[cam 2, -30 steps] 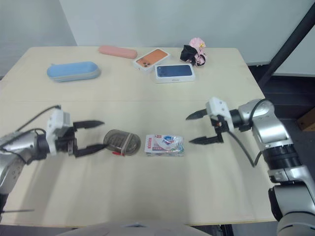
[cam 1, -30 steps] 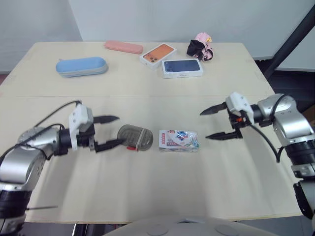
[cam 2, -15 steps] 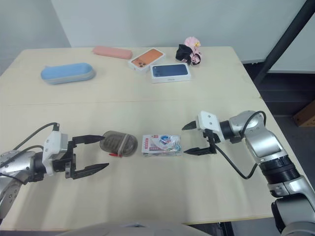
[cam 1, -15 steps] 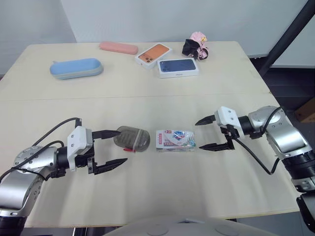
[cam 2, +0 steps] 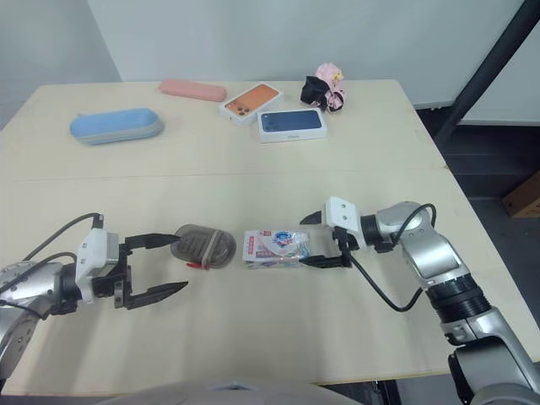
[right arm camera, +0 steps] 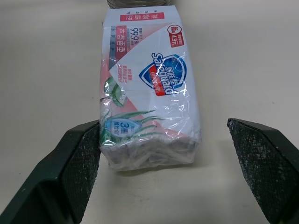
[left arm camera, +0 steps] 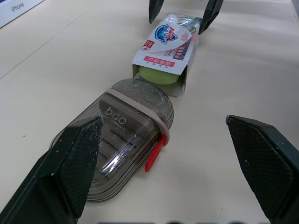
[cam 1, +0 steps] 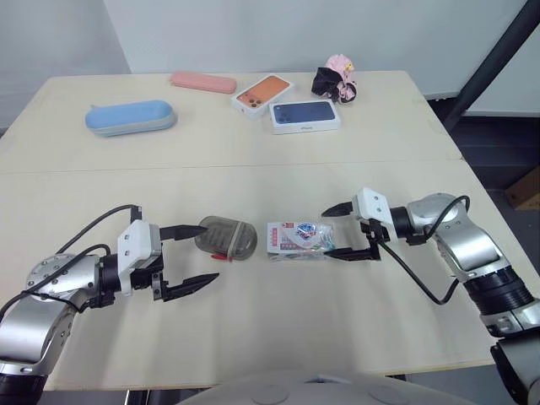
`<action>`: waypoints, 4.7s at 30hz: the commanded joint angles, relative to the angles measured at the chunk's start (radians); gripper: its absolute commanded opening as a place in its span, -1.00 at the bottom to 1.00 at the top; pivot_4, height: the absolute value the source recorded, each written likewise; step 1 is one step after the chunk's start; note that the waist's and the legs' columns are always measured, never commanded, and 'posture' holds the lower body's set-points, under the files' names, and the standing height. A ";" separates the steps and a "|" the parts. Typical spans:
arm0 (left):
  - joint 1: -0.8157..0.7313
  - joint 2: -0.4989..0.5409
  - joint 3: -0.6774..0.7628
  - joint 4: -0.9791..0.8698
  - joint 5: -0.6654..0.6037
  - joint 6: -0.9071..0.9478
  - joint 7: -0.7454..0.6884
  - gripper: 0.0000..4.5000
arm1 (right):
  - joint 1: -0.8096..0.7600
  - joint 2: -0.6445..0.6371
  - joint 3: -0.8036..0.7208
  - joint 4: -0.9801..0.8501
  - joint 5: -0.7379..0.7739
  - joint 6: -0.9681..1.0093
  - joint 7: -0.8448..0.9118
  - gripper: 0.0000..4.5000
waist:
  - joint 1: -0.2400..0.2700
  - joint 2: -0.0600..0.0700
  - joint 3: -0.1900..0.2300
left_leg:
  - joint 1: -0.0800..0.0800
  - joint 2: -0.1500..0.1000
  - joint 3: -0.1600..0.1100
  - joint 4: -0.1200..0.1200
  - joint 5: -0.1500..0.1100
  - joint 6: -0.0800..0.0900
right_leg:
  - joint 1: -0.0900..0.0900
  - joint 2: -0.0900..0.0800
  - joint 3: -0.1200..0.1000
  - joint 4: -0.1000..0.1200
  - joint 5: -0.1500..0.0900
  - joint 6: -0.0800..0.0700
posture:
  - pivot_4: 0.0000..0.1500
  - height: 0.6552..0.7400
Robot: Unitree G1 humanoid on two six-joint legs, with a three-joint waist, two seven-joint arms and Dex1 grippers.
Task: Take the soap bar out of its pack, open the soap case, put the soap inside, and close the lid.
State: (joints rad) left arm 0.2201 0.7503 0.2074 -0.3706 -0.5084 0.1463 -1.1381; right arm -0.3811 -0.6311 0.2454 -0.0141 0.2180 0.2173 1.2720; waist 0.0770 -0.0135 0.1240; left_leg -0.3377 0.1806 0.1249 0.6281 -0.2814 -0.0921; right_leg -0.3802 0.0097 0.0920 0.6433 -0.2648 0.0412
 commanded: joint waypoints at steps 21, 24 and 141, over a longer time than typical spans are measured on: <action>-0.033 -0.015 -0.017 -0.012 -0.005 0.005 0.059 1.00 | 0.041 0.013 0.003 -0.022 0.003 -0.016 -0.046 0.05 | -0.001 0.000 0.000 | 0.000 0.000 0.000 0.001 0.001 0.000 | 0.000 0.000 0.000 0.003 0.000 0.000 | 1.00 1.00; -0.032 -0.017 -0.019 -0.012 -0.002 0.003 0.064 1.00 | 0.040 0.013 0.003 -0.020 0.003 -0.020 -0.047 0.05 | -0.001 0.000 0.000 | 0.001 0.000 0.000 0.001 0.001 0.000 | 0.000 0.000 0.000 0.004 0.000 0.000 | 1.00 1.00; -0.231 0.072 -0.087 0.136 0.042 0.014 -0.049 1.00 | 0.000 -0.065 -0.411 0.070 0.227 0.006 -0.189 0.98 | 0.003 0.004 -0.001 | 0.002 -0.001 0.000 -0.001 0.006 -0.001 | 0.002 0.000 -0.001 0.005 0.001 -0.001 | 1.00 1.00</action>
State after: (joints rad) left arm 0.0062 0.7969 0.1298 -0.2485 -0.4927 0.1967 -1.1544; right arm -0.3992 -0.6719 -0.1822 0.0937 0.3964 0.2239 0.9841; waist 0.0800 -0.0099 0.1229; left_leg -0.3360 0.1796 0.1244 0.6274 -0.2755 -0.0931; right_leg -0.3780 0.0101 0.0905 0.6488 -0.2642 0.0400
